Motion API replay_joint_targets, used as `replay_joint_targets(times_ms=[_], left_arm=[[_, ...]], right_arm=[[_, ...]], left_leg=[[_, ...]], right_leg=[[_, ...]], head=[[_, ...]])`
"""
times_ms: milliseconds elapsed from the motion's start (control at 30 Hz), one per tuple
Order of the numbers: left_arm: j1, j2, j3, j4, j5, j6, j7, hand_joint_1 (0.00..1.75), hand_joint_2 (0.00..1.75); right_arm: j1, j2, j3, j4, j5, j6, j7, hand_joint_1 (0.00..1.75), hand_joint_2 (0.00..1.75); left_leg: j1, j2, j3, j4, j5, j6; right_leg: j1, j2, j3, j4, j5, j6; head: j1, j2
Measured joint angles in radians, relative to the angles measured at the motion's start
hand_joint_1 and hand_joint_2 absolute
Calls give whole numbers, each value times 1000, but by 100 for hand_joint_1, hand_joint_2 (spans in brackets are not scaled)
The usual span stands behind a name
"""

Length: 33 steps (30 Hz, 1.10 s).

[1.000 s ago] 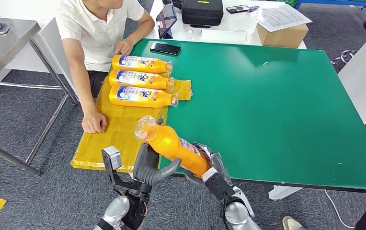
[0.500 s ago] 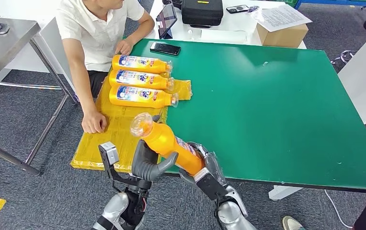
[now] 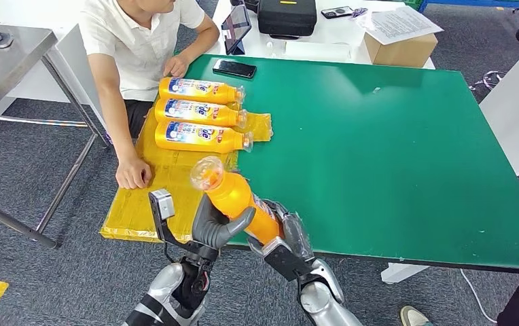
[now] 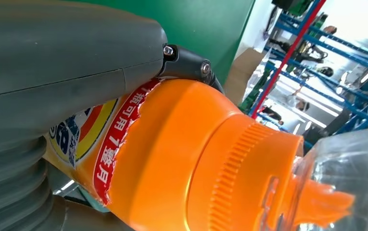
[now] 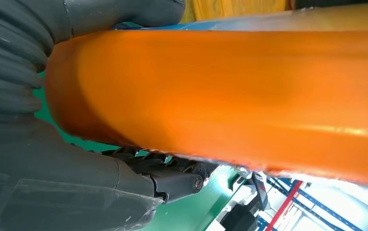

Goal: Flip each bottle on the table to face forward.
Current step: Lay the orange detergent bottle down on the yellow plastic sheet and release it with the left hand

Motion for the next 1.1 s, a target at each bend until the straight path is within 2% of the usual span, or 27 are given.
replay_joint_targets(times_ms=[33, 67, 167, 200, 267, 400, 567, 800, 1000, 1100], left_arm=[[-3, 0, 0, 6, 2, -6, 4, 175, 175], [-5, 0, 0, 11, 3, -10, 7, 175, 175], [-7, 0, 0, 18, 1, -15, 6, 175, 175], [-7, 0, -1, 19, -2, -16, 3, 175, 175], [-5, 0, -4, 19, -13, -16, -6, 175, 175], [4, 0, -5, 4, -37, 2, -27, 175, 175], [17, 0, 3, -20, -50, 31, -46, 175, 175], [48, 18, 83, -116, -104, 121, -100, 175, 175], [72, 31, 130, -177, -128, 135, -105, 175, 175], [83, 40, 152, -203, -255, 243, -170, 175, 175]], right_arm=[[-2, 0, 3, 5, 0, -1, -1, 144, 175], [-3, 0, 6, 9, 0, -1, -2, 127, 175], [-5, 0, 13, 17, -13, 5, -6, 24, 175], [-5, 0, 16, 18, -20, 13, -8, 3, 175], [-5, 0, 23, 18, -34, 36, -10, 0, 175], [-4, -2, 35, 18, -56, 77, -12, 0, 0], [0, -1, 42, 16, -64, 62, -22, 0, 0], [57, 9, 16, -27, -64, -164, -55, 0, 0], [86, 10, -12, -68, -64, -207, -59, 0, 0], [118, 13, -54, -120, -31, -314, -60, 0, 0]], left_leg=[[0, 0, 0, 0, 0, 0], [0, 0, 0, 0, 0, 0], [0, 0, 0, 0, 0, 0], [0, 0, 0, 0, 0, 0], [0, 0, 0, 0, 0, 0], [0, 0, 0, 0, 0, 0], [0, 0, 0, 0, 0, 0], [0, 0, -1, 0, 0, 0], [0, 0, -1, 0, 0, 0], [0, 0, -1, 0, 0, 0]], right_leg=[[0, 0, 0, 0, 0, 0], [0, 0, 0, 0, 0, 0], [0, 0, 0, 0, 0, 0], [0, 0, 0, 0, 0, 0], [0, 0, 0, 0, 0, 0], [0, 0, -1, 0, 0, 0], [0, 0, -1, 0, 0, 0], [0, 0, -1, 0, 0, 0], [0, 0, -1, 0, 0, 0], [0, 0, -1, 0, 0, 0]], head=[[0, 0], [0, 0], [0, 0], [0, 0], [0, 0], [0, 0], [0, 0], [0, 0], [0, 0], [0, 0]])
